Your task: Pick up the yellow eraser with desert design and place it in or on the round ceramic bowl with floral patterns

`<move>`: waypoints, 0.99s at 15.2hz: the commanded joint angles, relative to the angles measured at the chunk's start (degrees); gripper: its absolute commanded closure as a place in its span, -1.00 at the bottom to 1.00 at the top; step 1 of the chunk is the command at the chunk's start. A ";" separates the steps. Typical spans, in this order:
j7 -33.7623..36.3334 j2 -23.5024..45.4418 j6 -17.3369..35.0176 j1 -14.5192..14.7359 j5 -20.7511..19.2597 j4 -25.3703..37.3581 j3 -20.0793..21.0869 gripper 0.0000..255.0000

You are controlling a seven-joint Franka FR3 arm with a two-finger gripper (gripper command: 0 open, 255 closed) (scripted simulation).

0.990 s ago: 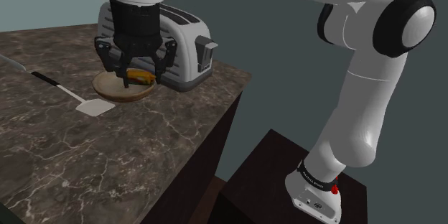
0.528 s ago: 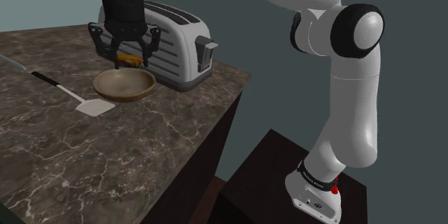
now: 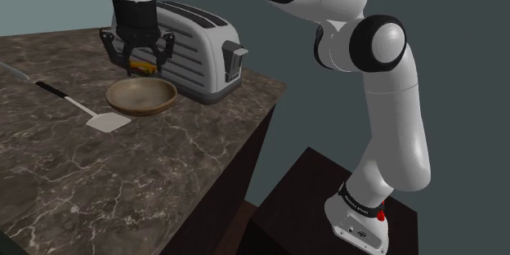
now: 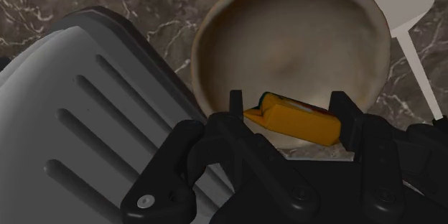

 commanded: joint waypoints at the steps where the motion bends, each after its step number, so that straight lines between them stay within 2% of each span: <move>1: 0.29 -0.68 2.11 -1.07 0.34 -2.90 0.19 1.00; 8: 1.38 -1.94 8.17 -3.42 0.86 -10.64 0.48 1.00; 15: 1.38 -1.94 8.17 -3.42 0.86 -10.64 0.48 1.00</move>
